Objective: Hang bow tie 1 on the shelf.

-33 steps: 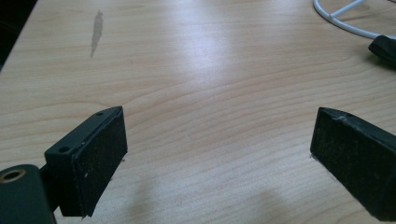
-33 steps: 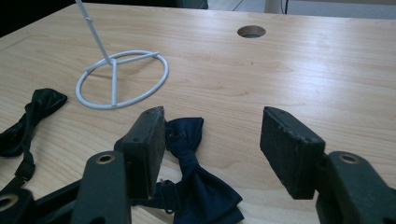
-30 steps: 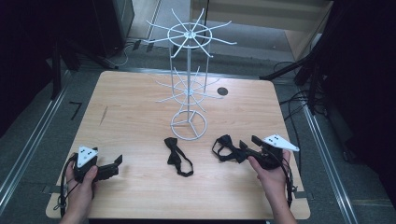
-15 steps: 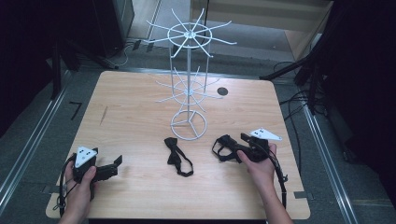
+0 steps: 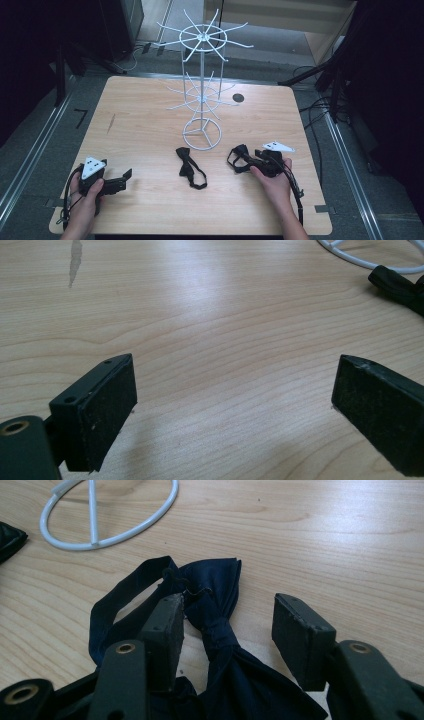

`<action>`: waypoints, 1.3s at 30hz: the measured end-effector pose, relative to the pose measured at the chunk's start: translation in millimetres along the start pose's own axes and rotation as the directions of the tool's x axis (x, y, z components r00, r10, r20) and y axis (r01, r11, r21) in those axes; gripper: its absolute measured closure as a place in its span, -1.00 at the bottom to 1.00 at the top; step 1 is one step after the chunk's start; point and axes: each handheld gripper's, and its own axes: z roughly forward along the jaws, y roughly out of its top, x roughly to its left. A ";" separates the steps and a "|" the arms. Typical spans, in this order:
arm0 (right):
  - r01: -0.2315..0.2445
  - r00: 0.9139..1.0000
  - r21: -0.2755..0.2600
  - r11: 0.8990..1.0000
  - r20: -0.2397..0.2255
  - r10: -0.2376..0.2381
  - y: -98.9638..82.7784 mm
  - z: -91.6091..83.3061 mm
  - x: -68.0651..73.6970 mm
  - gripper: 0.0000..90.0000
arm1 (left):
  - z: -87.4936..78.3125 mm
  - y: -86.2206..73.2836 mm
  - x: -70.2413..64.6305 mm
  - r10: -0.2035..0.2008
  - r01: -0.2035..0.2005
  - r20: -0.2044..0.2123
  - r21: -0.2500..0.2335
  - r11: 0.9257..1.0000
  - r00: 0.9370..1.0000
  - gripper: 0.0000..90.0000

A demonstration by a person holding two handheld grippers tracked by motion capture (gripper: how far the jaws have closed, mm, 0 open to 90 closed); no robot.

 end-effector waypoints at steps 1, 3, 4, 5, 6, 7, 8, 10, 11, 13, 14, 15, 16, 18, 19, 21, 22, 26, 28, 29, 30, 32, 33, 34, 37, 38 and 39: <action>0.000 1.000 0.000 1.000 0.000 0.000 0.0 0.0 0.0 0.06 | 0.0 0.0 0.0 0.000 0.000 0.000 0.000 1.000 1.000 -0.86; 0.025 1.000 0.012 1.000 0.001 -0.026 -1.0 0.8 1.9 0.10 | -0.1 -0.1 0.1 -0.002 0.002 0.000 -0.001 1.000 1.000 -0.86; 0.025 1.000 0.012 1.000 0.001 -0.026 -1.0 0.8 1.9 0.10 | 0.0 0.0 0.1 -0.001 0.001 0.000 -0.001 1.000 1.000 -0.86; 0.033 0.999 0.019 0.999 -0.001 -0.033 -1.6 1.6 3.0 0.12 | 0.0 0.0 0.1 -0.001 0.001 0.000 -0.001 1.000 1.000 -0.86; 0.052 0.999 0.034 0.998 0.011 -0.052 -2.9 3.3 4.8 0.16 | -0.1 0.0 0.1 -0.001 0.001 0.001 -0.001 1.000 1.000 -0.86; 0.060 0.998 0.043 0.997 0.017 -0.061 -3.6 4.2 5.3 0.18 | -0.1 -0.1 0.2 -0.001 0.001 0.003 -0.002 1.000 1.000 -0.86; 0.068 0.997 0.050 0.996 0.020 -0.069 -4.3 5.1 5.2 0.23 | -0.1 -0.1 0.2 -0.001 0.001 0.003 -0.002 1.000 1.000 -0.86; 0.064 0.998 0.049 0.997 0.024 -0.066 -4.7 4.3 4.5 0.32 | -0.3 -0.2 0.4 0.003 -0.003 0.003 0.004 1.000 1.000 -0.86; 0.064 0.998 0.049 0.997 0.024 -0.066 -4.7 4.3 4.5 0.32 | -0.5 -0.3 0.6 0.004 -0.004 0.003 0.005 1.000 1.000 -0.86; 0.072 0.997 0.049 0.996 0.033 -0.074 -5.8 3.1 4.8 0.49 | -0.8 -0.7 1.3 0.000 0.000 0.007 0.005 1.000 1.000 -0.86; 0.072 0.997 0.049 0.996 0.033 -0.074 -5.8 3.1 4.8 0.49 | -0.8 -0.7 1.3 0.000 0.000 0.007 0.005 1.000 1.000 -0.86; 0.075 0.996 0.050 0.996 0.034 -0.077 -6.1 2.7 5.1 0.54 | -0.7 -0.7 1.4 -0.002 0.002 0.009 0.004 1.000 1.000 -0.86; 0.085 0.996 0.052 0.995 0.024 -0.086 -6.4 2.3 4.8 0.63 | -0.8 -0.7 1.4 -0.001 0.001 0.009 0.004 1.000 1.000 -0.86; 0.085 0.996 0.053 0.995 0.019 -0.086 -6.3 2.0 4.5 0.67 | -0.9 -0.7 1.3 0.000 0.000 0.009 0.005 1.000 1.000 -0.86; 0.078 0.997 0.047 0.996 0.015 -0.079 -6.9 1.7 3.7 0.69 | -0.9 -0.8 1.2 0.002 -0.002 0.007 0.005 1.000 1.000 -0.86; 0.079 0.997 0.046 0.996 0.015 -0.080 -7.0 1.5 3.4 0.69 | -1.1 -0.8 1.2 0.003 -0.003 0.008 0.007 1.000 1.000 -0.86; 0.085 0.996 0.041 0.996 0.021 -0.086 -7.2 0.7 3.7 0.70 | -1.2 -0.8 1.7 0.002 -0.002 0.010 0.005 1.000 1.000 -0.86; 0.084 0.996 0.005 0.996 0.019 -0.084 -4.7 -4.3 5.5 0.70 | -1.2 -0.8 1.9 -0.002 0.002 0.011 0.005 1.000 1.000 -0.86; 0.082 0.997 -0.010 0.997 0.016 -0.082 -3.6 -6.3 6.4 0.70 | -1.2 -0.8 1.8 -0.002 0.002 0.011 0.005 1.000 1.000 -0.86; 0.083 0.996 -0.023 0.996 0.016 -0.083 -2.4 -8.4 7.1 0.70 | -1.2 -0.9 1.8 -0.001 0.001 0.012 0.005 1.000 1.000 -0.86; 0.085 0.996 -0.051 0.995 0.012 -0.084 -0.1 -12.9 8.7 0.70 | -1.3 -0.9 1.8 0.001 -0.001 0.012 0.005 1.000 1.000 -0.86; 0.084 0.996 -0.077 0.993 0.009 -0.084 2.1 -17.1 10.3 0.70 | -1.3 -0.9 1.7 0.001 -0.001 0.012 0.004 1.000 1.000 -0.86; 0.084 0.996 -0.077 0.993 0.009 -0.084 2.1 -17.1 10.3 0.70 | -1.3 -0.9 1.7 0.001 -0.001 0.012 0.004 1.000 1.000 -0.86; 0.080 0.997 -0.096 0.992 0.005 -0.080 4.0 -20.8 12.1 0.70 | -1.3 -0.9 1.7 0.002 -0.002 0.012 0.004 1.000 1.000 -0.86; 0.090 0.996 -0.122 0.988 0.004 -0.090 6.5 -25.3 14.6 0.70 | -1.3 -0.9 1.7 0.002 -0.002 0.013 0.004 1.000 1.000 -0.86; 0.091 0.996 -0.134 0.987 0.002 -0.092 7.5 -27.2 16.0 0.70 | -1.3 -0.9 1.7 0.003 -0.003 0.013 0.004 1.000 1.000 -0.86; 0.091 0.996 -0.134 0.987 0.002 -0.092 7.5 -27.2 16.0 0.70 | -1.3 -0.9 1.7 0.003 -0.003 0.013 0.004 1.000 1.000 -0.86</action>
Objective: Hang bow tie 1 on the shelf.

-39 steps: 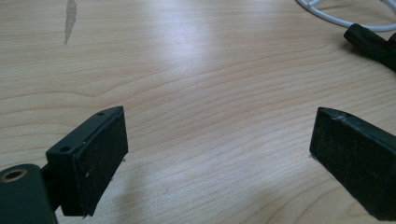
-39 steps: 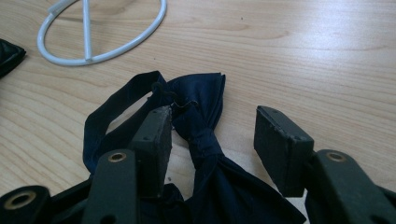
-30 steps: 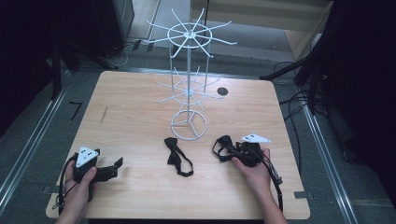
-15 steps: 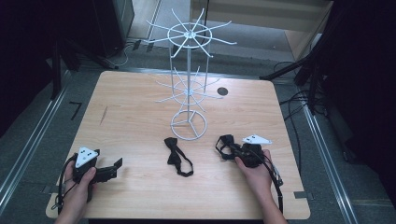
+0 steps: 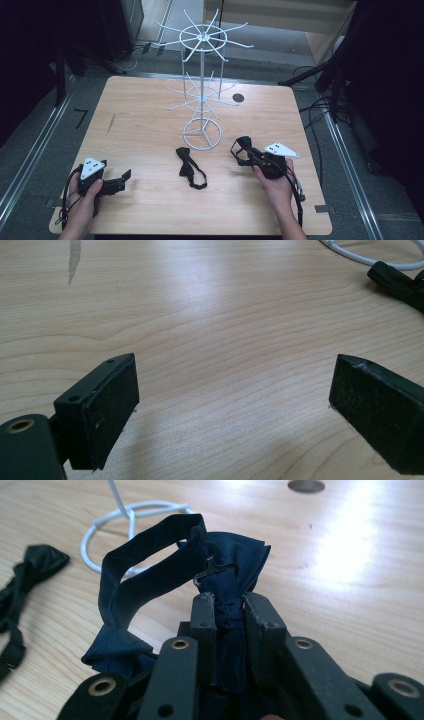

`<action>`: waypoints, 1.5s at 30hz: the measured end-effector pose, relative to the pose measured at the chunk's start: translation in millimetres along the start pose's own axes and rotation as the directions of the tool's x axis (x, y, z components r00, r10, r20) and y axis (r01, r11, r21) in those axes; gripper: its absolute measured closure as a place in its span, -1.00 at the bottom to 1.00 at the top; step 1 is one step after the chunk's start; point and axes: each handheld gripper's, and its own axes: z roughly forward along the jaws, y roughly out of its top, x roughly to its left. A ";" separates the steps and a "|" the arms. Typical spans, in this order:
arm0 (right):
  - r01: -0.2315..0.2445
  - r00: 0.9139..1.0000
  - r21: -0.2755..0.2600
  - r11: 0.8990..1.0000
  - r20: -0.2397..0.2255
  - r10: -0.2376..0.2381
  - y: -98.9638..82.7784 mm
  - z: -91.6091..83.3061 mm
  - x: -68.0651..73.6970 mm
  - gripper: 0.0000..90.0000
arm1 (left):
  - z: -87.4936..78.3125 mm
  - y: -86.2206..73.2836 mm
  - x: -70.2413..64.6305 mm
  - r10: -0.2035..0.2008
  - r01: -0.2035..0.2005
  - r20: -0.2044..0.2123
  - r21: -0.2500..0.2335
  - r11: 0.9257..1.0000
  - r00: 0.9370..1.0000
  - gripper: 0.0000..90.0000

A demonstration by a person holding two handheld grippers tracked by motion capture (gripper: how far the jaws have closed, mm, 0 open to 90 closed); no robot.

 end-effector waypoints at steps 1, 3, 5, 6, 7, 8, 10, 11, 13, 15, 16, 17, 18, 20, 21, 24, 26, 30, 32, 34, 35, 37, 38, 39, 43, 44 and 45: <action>-0.001 1.000 -0.016 1.000 -0.004 0.001 1.9 -2.6 2.0 0.70 | -0.1 0.0 -0.1 0.000 0.000 -0.001 0.001 1.000 1.000 -0.86; 0.000 1.000 -0.027 1.000 -0.004 0.000 3.5 -4.9 4.1 0.70 | -0.1 0.0 -0.1 0.001 -0.001 0.000 0.001 1.000 1.000 -0.86; -0.002 1.000 -0.033 0.999 -0.007 0.002 5.5 -6.8 6.0 0.70 | -0.1 0.0 -0.2 0.001 -0.001 -0.001 0.001 1.000 1.000 -0.86; 0.005 1.000 -0.038 0.999 -0.006 -0.006 6.4 -7.5 6.5 0.70 | -0.2 -0.1 -0.3 0.002 -0.002 -0.003 0.000 1.000 1.000 -0.86; 0.007 1.000 -0.045 0.999 -0.009 -0.008 8.0 -9.0 7.7 0.70 | -0.2 -0.1 -0.3 0.002 -0.002 -0.003 0.000 1.000 1.000 -0.86; 0.007 1.000 -0.045 0.999 -0.009 -0.008 8.0 -9.0 7.7 0.70 | -0.2 -0.1 -0.4 0.002 -0.002 -0.002 0.000 1.000 1.000 -0.86; 0.009 1.000 -0.067 0.998 -0.015 -0.010 11.7 -12.1 10.7 0.70 | -0.2 0.0 -0.2 0.002 -0.002 -0.002 0.001 1.000 1.000 -0.86; 0.006 1.000 -0.069 0.998 -0.016 -0.007 12.4 -13.0 11.9 0.70 | -0.1 0.0 -0.3 0.001 -0.001 -0.001 0.000 1.000 1.000 -0.86; 0.010 1.000 -0.079 0.997 -0.019 -0.012 14.3 -14.2 13.9 0.70 | -0.2 0.0 -0.3 0.001 -0.001 -0.002 0.001 1.000 1.000 -0.86; 0.011 1.000 -0.082 0.997 -0.018 -0.013 15.2 -15.2 14.8 0.70 | -0.1 -0.1 -0.4 0.002 -0.002 -0.003 0.000 1.000 1.000 -0.86; 0.010 1.000 -0.094 0.996 -0.022 -0.013 17.7 -17.0 16.6 0.70 | -0.2 -0.1 -0.3 0.003 -0.003 -0.003 0.000 1.000 1.000 -0.86; 0.011 1.000 -0.101 0.995 -0.023 -0.013 18.6 -17.9 17.3 0.70 | -0.2 -0.1 -0.4 0.002 -0.002 -0.003 0.000 1.000 1.000 -0.86; 0.010 1.000 -0.105 0.994 -0.023 -0.012 19.3 -18.9 17.9 0.70 | -0.2 -0.1 -0.3 0.002 -0.002 -0.002 0.000 1.000 1.000 -0.86; 0.017 0.999 -0.108 0.994 -0.027 -0.020 20.8 -20.3 19.7 0.70 | -0.2 -0.1 -0.4 0.002 -0.002 -0.002 0.000 1.000 1.000 -0.86; 0.017 0.999 -0.108 0.994 -0.027 -0.020 20.8 -20.3 19.7 0.70 | -0.3 0.0 -0.3 0.002 -0.002 0.000 0.001 1.000 1.000 -0.86; 0.020 0.999 -0.126 0.992 -0.036 -0.025 24.8 -23.9 23.5 0.70 | -0.2 -0.1 -0.4 0.002 -0.002 -0.002 0.000 1.000 1.000 -0.86; 0.017 0.999 -0.134 0.991 -0.042 -0.023 27.1 -25.9 25.6 0.70 | -0.2 -0.1 -0.4 0.003 -0.003 -0.002 0.000 1.000 1.000 -0.86; 0.012 0.999 -0.145 0.989 -0.050 -0.019 30.3 -28.2 28.3 0.70 | -0.2 -0.1 -0.5 0.003 -0.003 -0.003 0.000 1.000 1.000 -0.86; 0.016 0.998 -0.153 0.988 -0.052 -0.025 31.5 -29.1 29.8 0.70 | -0.2 -0.1 -0.5 0.002 -0.002 -0.002 0.000 1.000 1.000 -0.86; 0.016 0.998 -0.155 0.988 -0.052 -0.025 31.7 -29.6 30.5 0.70 | -0.3 0.0 -0.5 0.003 -0.003 -0.001 0.000 1.000 1.000 -0.86; 0.016 0.998 -0.155 0.988 -0.052 -0.025 31.7 -29.6 30.5 0.70 | -0.3 0.0 -0.5 0.003 -0.003 -0.001 0.000 1.000 1.000 -0.86; 0.011 0.998 -0.158 0.987 -0.054 -0.020 32.2 -30.8 30.9 0.70 | -0.3 0.0 -0.4 0.003 -0.003 -0.001 0.001 1.000 1.000 -0.86; 0.011 0.998 -0.164 0.986 -0.053 -0.020 32.6 -31.1 30.7 0.70 | -0.2 -0.1 -0.5 0.003 -0.003 -0.002 0.000 1.000 1.000 -0.86; 0.003 0.998 -0.169 0.986 -0.054 -0.012 33.7 -33.0 30.8 0.70 | -0.2 -0.1 -0.5 0.003 -0.003 -0.002 0.000 1.000 1.000 -0.86; 0.003 0.998 -0.184 0.983 -0.060 -0.014 36.2 -36.1 31.4 0.70 | -0.3 -0.1 -0.4 0.003 -0.003 -0.002 0.000 1.000 1.000 -0.86; 0.003 0.998 -0.184 0.983 -0.060 -0.014 36.2 -36.1 31.4 0.70 | -0.3 -0.1 -0.4 0.003 -0.003 -0.002 0.000 1.000 1.000 -0.86; 0.002 0.998 -0.192 0.981 -0.062 -0.014 37.2 -37.6 33.1 0.70 | -0.2 -0.1 -0.5 0.003 -0.003 -0.002 0.000 1.000 1.000 -0.86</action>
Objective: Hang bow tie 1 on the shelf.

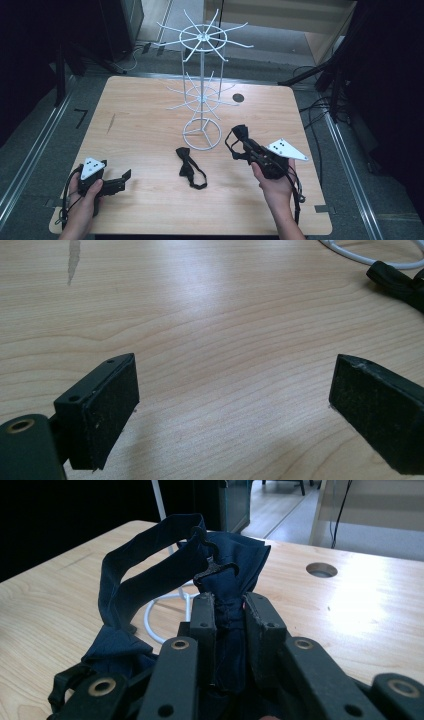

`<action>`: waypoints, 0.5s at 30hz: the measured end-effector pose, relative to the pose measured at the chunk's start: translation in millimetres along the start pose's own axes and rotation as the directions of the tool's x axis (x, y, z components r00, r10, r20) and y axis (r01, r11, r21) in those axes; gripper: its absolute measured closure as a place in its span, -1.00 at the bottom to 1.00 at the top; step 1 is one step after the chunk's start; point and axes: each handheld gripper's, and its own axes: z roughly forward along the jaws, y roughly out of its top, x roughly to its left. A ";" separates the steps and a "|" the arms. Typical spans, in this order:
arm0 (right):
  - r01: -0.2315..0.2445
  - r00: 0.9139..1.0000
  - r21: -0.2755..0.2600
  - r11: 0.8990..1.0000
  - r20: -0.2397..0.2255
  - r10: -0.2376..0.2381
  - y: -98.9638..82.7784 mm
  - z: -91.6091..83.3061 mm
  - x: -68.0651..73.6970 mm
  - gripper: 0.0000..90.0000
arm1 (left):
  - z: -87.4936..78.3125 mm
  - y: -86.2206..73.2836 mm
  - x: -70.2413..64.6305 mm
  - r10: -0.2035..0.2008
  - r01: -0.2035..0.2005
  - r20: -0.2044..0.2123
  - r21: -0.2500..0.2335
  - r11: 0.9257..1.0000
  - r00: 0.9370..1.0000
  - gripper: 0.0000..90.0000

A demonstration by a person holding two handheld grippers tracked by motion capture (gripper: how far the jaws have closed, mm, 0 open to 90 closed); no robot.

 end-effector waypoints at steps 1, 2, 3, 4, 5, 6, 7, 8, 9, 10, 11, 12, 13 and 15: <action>0.000 1.000 0.000 1.000 0.000 0.000 0.0 0.0 0.0 0.70 | 0.0 0.0 0.0 0.000 0.000 0.000 0.000 1.000 1.000 -0.86; 0.003 1.000 -0.006 1.000 -0.001 -0.003 0.9 -0.4 1.4 0.70 | 0.0 0.0 0.0 0.000 0.000 0.000 0.000 1.000 1.000 -0.86; 0.004 1.000 -0.010 1.000 -0.002 -0.004 1.4 -0.5 2.0 0.70 | 0.0 0.0 0.1 0.000 0.000 0.001 0.001 1.000 1.000 -0.86; 0.004 1.000 -0.012 1.000 -0.004 -0.004 1.9 -0.4 2.7 0.70 | 0.0 0.0 0.1 0.000 0.000 0.001 0.001 1.000 1.000 -0.86; 0.004 1.000 -0.012 1.000 -0.004 -0.004 1.9 -0.4 2.7 0.70 | 0.0 0.0 0.1 0.000 0.000 0.001 0.001 1.000 1.000 -0.86; 0.010 1.000 -0.013 1.000 -0.004 -0.010 2.8 0.2 4.4 0.70 | -0.1 0.0 0.2 -0.001 0.001 0.002 0.002 1.000 1.000 -0.86; 0.011 1.000 -0.012 1.000 -0.003 -0.011 3.1 0.4 5.3 0.70 | -0.1 0.0 0.2 -0.001 0.001 0.002 0.002 1.000 1.000 -0.86; 0.014 1.000 -0.014 1.000 -0.006 -0.014 3.6 0.9 6.2 0.70 | -0.1 0.0 0.2 -0.001 0.001 0.003 0.001 1.000 1.000 -0.86; 0.016 1.000 -0.015 1.000 -0.005 -0.016 4.0 1.2 6.9 0.70 | -0.1 0.0 0.2 -0.001 0.001 0.002 0.002 1.000 1.000 -0.86; 0.016 1.000 -0.017 1.000 -0.007 -0.016 4.4 1.6 7.7 0.70 | -0.1 0.0 0.2 -0.001 0.001 0.002 0.002 1.000 1.000 -0.86; 0.016 1.000 -0.017 1.000 -0.007 -0.016 4.4 1.6 7.7 0.70 | -0.1 0.0 0.3 -0.001 0.001 0.003 0.001 1.000 1.000 -0.86; 0.021 1.000 -0.017 1.000 -0.009 -0.021 5.3 1.9 8.6 0.70 | -0.2 0.0 0.4 -0.002 0.002 0.002 0.000 1.000 1.000 -0.86; 0.021 1.000 -0.017 1.000 -0.009 -0.021 5.3 1.9 8.6 0.70 | -0.2 0.0 0.4 -0.002 0.002 0.002 0.000 1.000 1.000 -0.86; 0.023 1.000 -0.020 1.000 -0.009 -0.023 6.7 2.3 9.9 0.70 | -0.2 0.0 0.5 -0.004 0.004 0.002 -0.001 1.000 1.000 -0.86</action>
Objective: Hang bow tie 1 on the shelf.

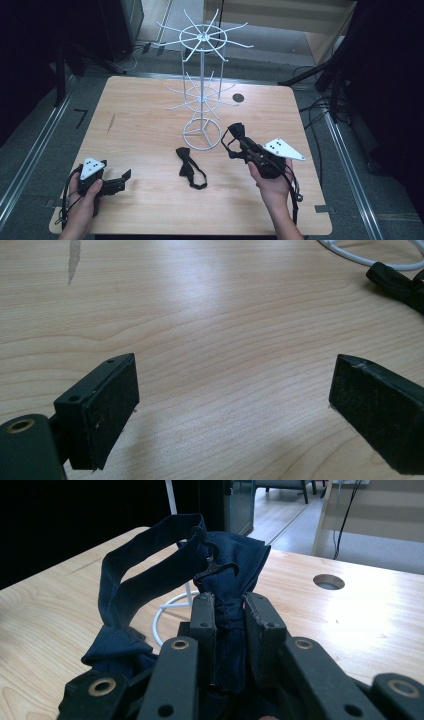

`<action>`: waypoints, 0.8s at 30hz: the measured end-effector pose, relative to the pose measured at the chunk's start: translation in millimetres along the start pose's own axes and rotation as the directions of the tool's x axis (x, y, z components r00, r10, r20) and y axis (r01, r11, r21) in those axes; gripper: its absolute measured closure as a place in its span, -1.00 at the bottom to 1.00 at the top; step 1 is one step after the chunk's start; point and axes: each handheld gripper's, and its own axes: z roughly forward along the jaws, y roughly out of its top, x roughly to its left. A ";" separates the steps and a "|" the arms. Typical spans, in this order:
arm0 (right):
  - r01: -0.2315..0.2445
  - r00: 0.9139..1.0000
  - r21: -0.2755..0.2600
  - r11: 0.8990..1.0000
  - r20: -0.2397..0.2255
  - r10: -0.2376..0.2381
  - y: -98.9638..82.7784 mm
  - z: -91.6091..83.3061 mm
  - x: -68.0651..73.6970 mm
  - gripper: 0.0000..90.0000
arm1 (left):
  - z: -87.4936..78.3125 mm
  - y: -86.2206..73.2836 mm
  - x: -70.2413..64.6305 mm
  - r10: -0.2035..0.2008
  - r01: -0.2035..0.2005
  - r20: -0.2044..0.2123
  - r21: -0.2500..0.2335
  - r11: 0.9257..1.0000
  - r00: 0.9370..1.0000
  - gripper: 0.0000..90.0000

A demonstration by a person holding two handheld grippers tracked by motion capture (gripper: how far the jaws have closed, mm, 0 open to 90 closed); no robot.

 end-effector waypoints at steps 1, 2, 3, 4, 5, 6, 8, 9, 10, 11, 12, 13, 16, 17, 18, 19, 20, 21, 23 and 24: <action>0.000 1.000 0.000 1.000 0.000 0.000 0.0 0.0 0.0 0.70 | 0.0 0.0 0.1 -0.001 0.001 0.000 -0.001 1.000 1.000 -0.86; 0.001 1.000 -0.001 1.000 -0.002 -0.001 0.8 0.1 0.4 0.70 | 0.0 0.0 0.3 0.001 -0.001 0.001 0.002 1.000 1.000 -0.86; 0.003 1.000 -0.004 1.000 -0.001 -0.003 1.6 0.3 0.6 0.70 | 0.0 -0.1 0.3 -0.001 0.001 0.001 0.005 1.000 1.000 -0.86; -0.002 1.000 -0.006 1.000 -0.003 0.002 3.0 0.6 1.4 0.70 | 0.0 -0.2 0.6 -0.003 0.003 0.002 0.002 1.000 1.000 -0.86; 0.004 1.000 -0.007 1.000 -0.004 -0.004 3.8 1.0 1.5 0.70 | 0.0 -0.2 0.7 -0.004 0.004 0.001 0.002 1.000 1.000 -0.86; 0.004 1.000 -0.007 1.000 -0.004 -0.004 3.8 1.0 1.5 0.70 | 0.0 -0.2 0.7 -0.004 0.004 0.001 0.002 1.000 1.000 -0.86; 0.002 1.000 -0.009 1.000 -0.008 -0.002 5.8 2.1 2.6 0.70 | 0.1 -0.2 0.7 -0.006 0.006 0.000 0.002 1.000 1.000 -0.86; 0.005 1.000 -0.008 1.000 -0.007 -0.005 6.6 2.4 3.1 0.70 | 0.0 -0.3 0.7 -0.005 0.005 0.001 0.002 1.000 1.000 -0.86; 0.004 1.000 -0.009 1.000 -0.009 -0.004 7.2 2.6 3.5 0.70 | 0.0 -0.3 0.7 -0.005 0.005 0.001 0.002 1.000 1.000 -0.86; 0.003 1.000 -0.010 1.000 -0.010 -0.003 7.8 2.9 4.0 0.70 | 0.0 -0.3 0.7 -0.005 0.005 0.001 0.002 1.000 1.000 -0.86; 0.004 1.000 -0.010 1.000 -0.010 -0.004 8.4 3.1 4.2 0.70 | 0.0 -0.2 0.7 -0.005 0.005 0.001 0.002 1.000 1.000 -0.86; 0.003 1.000 -0.012 1.000 -0.011 -0.003 9.1 3.3 4.3 0.70 | 0.0 -0.2 0.7 -0.005 0.005 0.001 0.002 1.000 1.000 -0.86; 0.004 1.000 -0.016 1.000 -0.012 -0.004 10.9 3.5 4.7 0.70 | 0.0 -0.3 0.7 -0.005 0.005 0.001 0.001 1.000 1.000 -0.86; 0.002 1.000 -0.016 1.000 -0.010 -0.002 11.9 3.4 5.0 0.70 | -0.1 -0.3 0.8 -0.004 0.004 0.001 0.002 1.000 1.000 -0.86; 0.001 1.000 -0.018 1.000 -0.009 -0.001 12.7 3.6 5.2 0.70 | 0.0 -0.3 0.7 -0.005 0.005 0.001 0.000 1.000 1.000 -0.86; 0.006 1.000 -0.022 1.000 -0.007 -0.006 13.4 3.9 5.1 0.70 | 0.0 -0.3 0.7 -0.005 0.005 0.001 0.000 1.000 1.000 -0.86; 0.006 1.000 -0.024 1.000 -0.006 -0.006 14.3 3.9 5.5 0.70 | 0.0 -0.3 0.6 -0.006 0.006 0.000 0.001 1.000 1.000 -0.86; 0.006 1.000 -0.024 1.000 -0.008 -0.006 15.2 4.3 6.2 0.70 | 0.0 -0.3 0.7 -0.006 0.006 0.000 0.000 1.000 1.000 -0.86; 0.011 1.000 -0.027 1.000 -0.011 -0.011 16.9 4.7 7.3 0.70 | 0.0 -0.3 0.7 -0.006 0.006 0.000 0.000 1.000 1.000 -0.86; 0.007 1.000 -0.026 1.000 -0.011 -0.008 17.5 4.6 8.0 0.70 | 0.0 -0.3 0.7 -0.006 0.006 0.000 0.001 1.000 1.000 -0.86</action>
